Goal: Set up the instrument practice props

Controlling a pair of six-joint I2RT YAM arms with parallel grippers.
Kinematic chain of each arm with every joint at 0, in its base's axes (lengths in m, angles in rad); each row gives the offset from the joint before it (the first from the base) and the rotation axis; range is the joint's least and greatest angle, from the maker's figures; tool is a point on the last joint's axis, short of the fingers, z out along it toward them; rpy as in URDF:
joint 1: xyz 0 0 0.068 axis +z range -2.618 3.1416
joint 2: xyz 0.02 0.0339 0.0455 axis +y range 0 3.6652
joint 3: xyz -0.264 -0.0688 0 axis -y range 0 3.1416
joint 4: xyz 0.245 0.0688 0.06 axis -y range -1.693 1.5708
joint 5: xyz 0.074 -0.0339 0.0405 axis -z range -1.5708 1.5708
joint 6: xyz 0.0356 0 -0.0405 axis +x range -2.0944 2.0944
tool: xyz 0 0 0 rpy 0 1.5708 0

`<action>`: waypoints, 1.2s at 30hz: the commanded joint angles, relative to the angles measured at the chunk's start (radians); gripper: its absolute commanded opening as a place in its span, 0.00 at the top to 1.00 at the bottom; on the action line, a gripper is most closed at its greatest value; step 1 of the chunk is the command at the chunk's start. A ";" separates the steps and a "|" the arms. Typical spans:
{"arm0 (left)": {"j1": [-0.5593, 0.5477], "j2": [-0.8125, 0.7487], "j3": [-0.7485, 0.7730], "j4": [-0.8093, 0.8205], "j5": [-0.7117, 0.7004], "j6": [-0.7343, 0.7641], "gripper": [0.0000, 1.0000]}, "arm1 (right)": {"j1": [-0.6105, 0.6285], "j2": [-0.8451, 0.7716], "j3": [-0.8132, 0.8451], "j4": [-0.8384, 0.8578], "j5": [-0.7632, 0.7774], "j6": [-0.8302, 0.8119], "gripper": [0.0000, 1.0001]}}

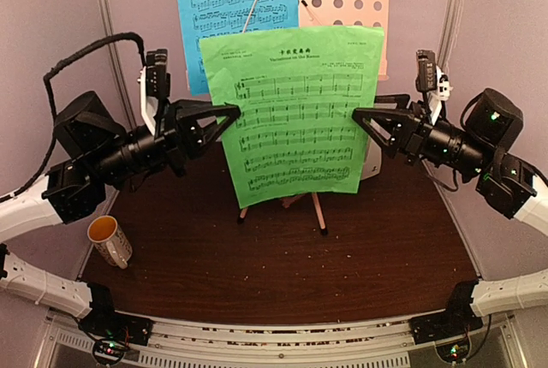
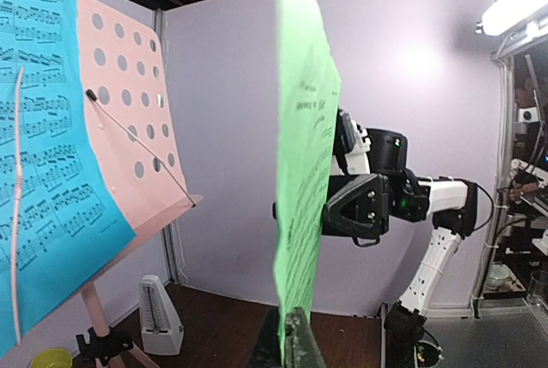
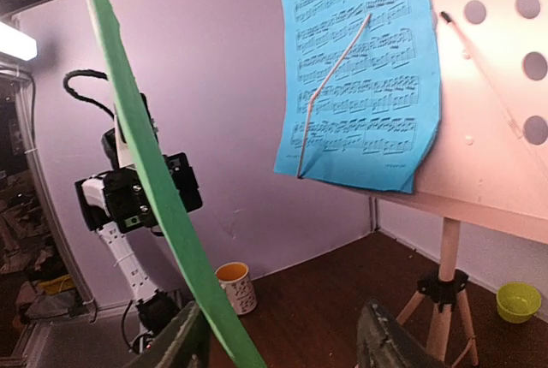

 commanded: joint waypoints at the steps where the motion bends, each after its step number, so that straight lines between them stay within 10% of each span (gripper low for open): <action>1: 0.004 0.000 0.103 -0.078 -0.136 -0.049 1.00 | -0.032 -0.039 -0.094 0.028 0.172 0.007 0.33; 12: 0.016 0.004 0.251 -0.184 -0.054 -0.001 1.00 | -0.046 0.160 -0.426 0.310 0.419 0.011 0.24; 36: 0.020 -0.009 0.386 -0.273 -0.001 0.057 1.00 | -0.113 0.707 -0.212 0.546 0.273 0.028 0.36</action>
